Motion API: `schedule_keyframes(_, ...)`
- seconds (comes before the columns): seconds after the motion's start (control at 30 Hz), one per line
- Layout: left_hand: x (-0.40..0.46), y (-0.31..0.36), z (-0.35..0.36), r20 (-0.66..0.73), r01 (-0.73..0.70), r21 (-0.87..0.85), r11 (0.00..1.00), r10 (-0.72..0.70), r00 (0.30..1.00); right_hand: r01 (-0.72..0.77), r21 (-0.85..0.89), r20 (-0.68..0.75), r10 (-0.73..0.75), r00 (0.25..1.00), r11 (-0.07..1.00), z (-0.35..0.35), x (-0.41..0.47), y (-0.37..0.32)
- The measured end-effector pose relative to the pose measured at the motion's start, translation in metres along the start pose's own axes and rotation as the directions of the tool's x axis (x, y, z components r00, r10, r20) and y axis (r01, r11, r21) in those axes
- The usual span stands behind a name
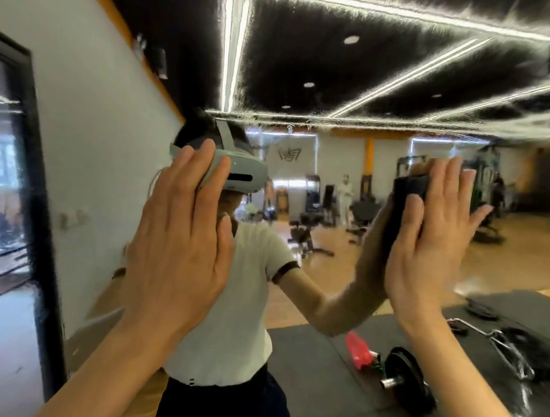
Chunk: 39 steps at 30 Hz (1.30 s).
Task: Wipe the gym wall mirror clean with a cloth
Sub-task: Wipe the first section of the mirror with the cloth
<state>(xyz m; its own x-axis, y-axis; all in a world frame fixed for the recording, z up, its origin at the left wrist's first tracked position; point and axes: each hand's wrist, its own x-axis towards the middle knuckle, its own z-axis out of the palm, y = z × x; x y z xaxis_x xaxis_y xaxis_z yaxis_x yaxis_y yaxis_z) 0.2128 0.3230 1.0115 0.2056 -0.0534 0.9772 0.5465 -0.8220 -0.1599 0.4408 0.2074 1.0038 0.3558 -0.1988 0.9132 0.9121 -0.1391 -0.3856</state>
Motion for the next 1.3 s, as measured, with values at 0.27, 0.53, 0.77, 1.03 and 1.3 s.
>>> schedule_keyframes(0.27, 0.000, -0.001, 0.001, 0.000, -0.005, -0.011, 1.000, 0.005, 1.000, 0.512, 0.027, 0.147, -0.510, 0.848, 0.859, 0.018, -0.012, -0.075)
schedule_keyframes(0.53, 0.000, 0.000, 0.000, -0.011, -0.004, 0.006, 1.000, 0.004, 1.000, 0.143, -0.003, 0.009, -0.143, 0.990, 0.990, 0.025, 0.005, -0.072)
schedule_keyframes(0.77, 0.002, 0.000, -0.002, 0.005, -0.004, -0.001, 1.000, 0.004, 1.000, 0.406, 0.006, 0.097, -0.405, 0.909, 0.914, 0.022, 0.021, -0.070)
schedule_keyframes(1.03, -0.001, -0.029, -0.025, -0.021, 0.014, -0.057, 0.998, -0.016, 1.000, 0.273, 0.032, 0.062, -0.274, 0.960, 0.962, 0.034, 0.022, -0.116)
schedule_keyframes(1.3, -0.006, -0.041, -0.023, -0.039, 0.016, -0.011, 1.000, -0.017, 0.999, 0.183, -0.031, 0.044, -0.181, 0.982, 0.983, 0.016, 0.061, -0.049)
